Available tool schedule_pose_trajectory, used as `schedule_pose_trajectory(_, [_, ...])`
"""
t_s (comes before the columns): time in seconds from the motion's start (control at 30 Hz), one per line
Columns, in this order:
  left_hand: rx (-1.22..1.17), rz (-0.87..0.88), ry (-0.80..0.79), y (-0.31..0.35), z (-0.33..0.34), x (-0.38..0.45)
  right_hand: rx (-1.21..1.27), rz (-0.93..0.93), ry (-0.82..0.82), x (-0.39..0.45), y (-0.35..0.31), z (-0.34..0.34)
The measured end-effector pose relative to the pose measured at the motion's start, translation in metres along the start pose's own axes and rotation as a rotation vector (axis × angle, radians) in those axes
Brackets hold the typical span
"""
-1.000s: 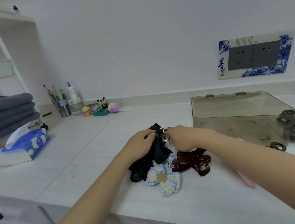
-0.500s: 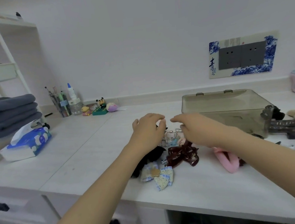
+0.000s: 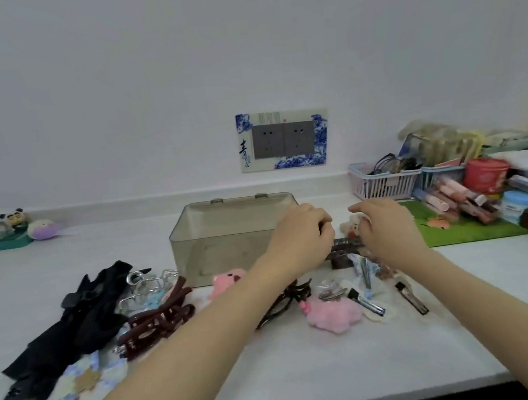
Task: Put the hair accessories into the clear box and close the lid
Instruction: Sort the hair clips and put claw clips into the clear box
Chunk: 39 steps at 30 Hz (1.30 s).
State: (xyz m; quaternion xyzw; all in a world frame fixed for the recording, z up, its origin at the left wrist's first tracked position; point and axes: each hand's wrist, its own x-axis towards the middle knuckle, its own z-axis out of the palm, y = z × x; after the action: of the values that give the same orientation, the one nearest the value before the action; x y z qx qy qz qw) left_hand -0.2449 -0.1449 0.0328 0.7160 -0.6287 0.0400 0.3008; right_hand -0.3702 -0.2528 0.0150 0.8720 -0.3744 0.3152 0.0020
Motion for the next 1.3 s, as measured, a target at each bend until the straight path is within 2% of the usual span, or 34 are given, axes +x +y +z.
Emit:
schedule_pose_trajectory(0.07, [-0.013, 0.007, -0.013, 0.01, 0.018, 0.013, -0.07, 0.088, -0.076, 0.012, 0.03, 0.009])
schedule_pose_trajectory(0.13, [-0.01, -0.016, -0.041, 0.016, 0.032, 0.024, -0.053, 0.167, -0.258, 0.025, 0.053, 0.022])
schedule_pose_trajectory(0.23, [-0.01, -0.054, -0.15, 0.023, 0.047, 0.038, 0.168, 0.136, -0.444, 0.038, 0.073, 0.034])
schedule_pose_trajectory(0.37, [0.104, -0.182, -0.367, 0.022, 0.059, 0.053, 0.291, 0.096, -0.387, 0.029, 0.072, 0.028])
schedule_pose_trajectory(0.53, [0.028, -0.243, -0.522, 0.016, 0.064, 0.054, 0.318, 0.115, -0.383, 0.016, 0.069, 0.016])
schedule_pose_trajectory(0.87, [0.077, -0.161, -0.635, 0.03, 0.037, 0.029, 0.325, 0.115, -0.324, -0.012, 0.07, 0.011])
schedule_pose_trajectory(1.1, [0.088, -0.113, -0.711, 0.018, 0.022, 0.027, 0.373, 0.067, -0.177, -0.027, 0.063, -0.003])
schedule_pose_trajectory(1.3, [-0.03, -0.113, -0.647, 0.009, 0.024, 0.026, 0.395, 0.001, -0.007, -0.05, 0.051, -0.004])
